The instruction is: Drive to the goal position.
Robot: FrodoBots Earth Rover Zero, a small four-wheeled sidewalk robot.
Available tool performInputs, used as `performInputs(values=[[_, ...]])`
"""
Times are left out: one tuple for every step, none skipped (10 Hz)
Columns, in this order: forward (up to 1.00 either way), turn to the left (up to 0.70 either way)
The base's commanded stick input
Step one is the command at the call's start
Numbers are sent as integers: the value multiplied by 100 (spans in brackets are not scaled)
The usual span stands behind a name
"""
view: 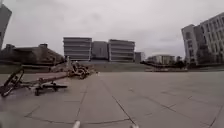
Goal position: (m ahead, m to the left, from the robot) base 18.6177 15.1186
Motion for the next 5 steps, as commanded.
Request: performInputs(values=[[100, -36], [100, -36], [100, -36], [100, -24], [100, -9]])
